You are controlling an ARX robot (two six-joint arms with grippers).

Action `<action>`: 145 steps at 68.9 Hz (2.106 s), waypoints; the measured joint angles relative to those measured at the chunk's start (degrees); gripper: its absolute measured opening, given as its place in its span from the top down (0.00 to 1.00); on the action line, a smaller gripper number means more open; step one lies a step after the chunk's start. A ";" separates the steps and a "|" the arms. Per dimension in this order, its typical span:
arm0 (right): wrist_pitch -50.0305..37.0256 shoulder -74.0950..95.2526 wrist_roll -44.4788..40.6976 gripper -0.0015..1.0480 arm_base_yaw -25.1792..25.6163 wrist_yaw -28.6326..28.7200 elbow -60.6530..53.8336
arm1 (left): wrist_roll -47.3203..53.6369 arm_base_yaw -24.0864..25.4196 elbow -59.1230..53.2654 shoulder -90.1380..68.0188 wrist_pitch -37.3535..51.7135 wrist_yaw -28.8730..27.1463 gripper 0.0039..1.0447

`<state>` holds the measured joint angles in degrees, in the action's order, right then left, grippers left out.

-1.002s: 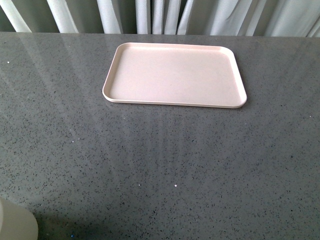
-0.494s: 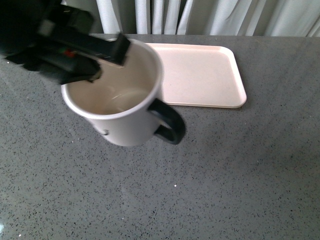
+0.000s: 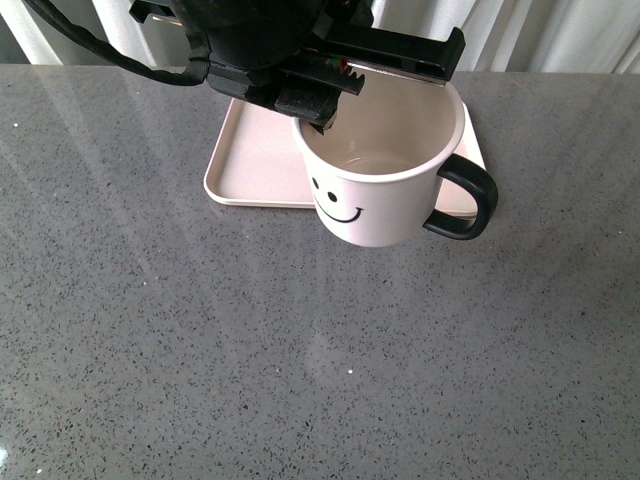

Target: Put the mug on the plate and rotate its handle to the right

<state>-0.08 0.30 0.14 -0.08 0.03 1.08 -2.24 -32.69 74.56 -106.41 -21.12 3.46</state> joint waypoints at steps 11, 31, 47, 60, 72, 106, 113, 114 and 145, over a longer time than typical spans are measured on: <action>0.00 -0.02 0.00 0.09 -0.02 -0.02 0.00 | -0.02 -0.04 0.00 0.00 0.02 -0.11 0.98; 0.00 0.00 0.00 0.09 -0.02 -0.02 0.00 | -0.02 -0.04 0.00 0.00 0.02 -0.09 0.98; 0.00 -0.02 0.00 0.09 -0.02 -0.02 0.00 | -5.97 0.20 9.51 -5.11 -9.81 -5.86 0.98; 0.00 -0.02 0.00 0.09 -0.02 -0.02 0.00 | -6.05 1.49 23.82 -14.80 -13.11 -4.66 0.98; 0.00 -0.02 0.00 0.09 -0.02 0.00 0.00 | -3.43 2.43 35.69 -23.21 -17.14 -3.26 0.98; 0.00 -0.02 0.00 0.09 -0.02 -0.02 0.00 | 2.08 5.29 60.35 -40.41 -28.83 -1.46 0.98; 0.00 -0.02 0.00 0.09 -0.02 -0.02 0.00 | 2.99 5.33 61.02 -41.83 -29.77 -0.90 0.98; 0.00 -0.02 -0.02 0.09 0.00 -0.02 0.00 | 3.04 5.35 61.16 -42.01 -29.97 -0.87 0.98; 0.00 0.00 0.00 0.09 -0.02 -0.02 0.00 | 4.28 6.08 64.54 -44.85 -31.56 -0.50 0.98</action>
<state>-0.08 0.30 0.14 -0.10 0.01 1.08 2.04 -26.61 139.11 -151.26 -52.69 2.96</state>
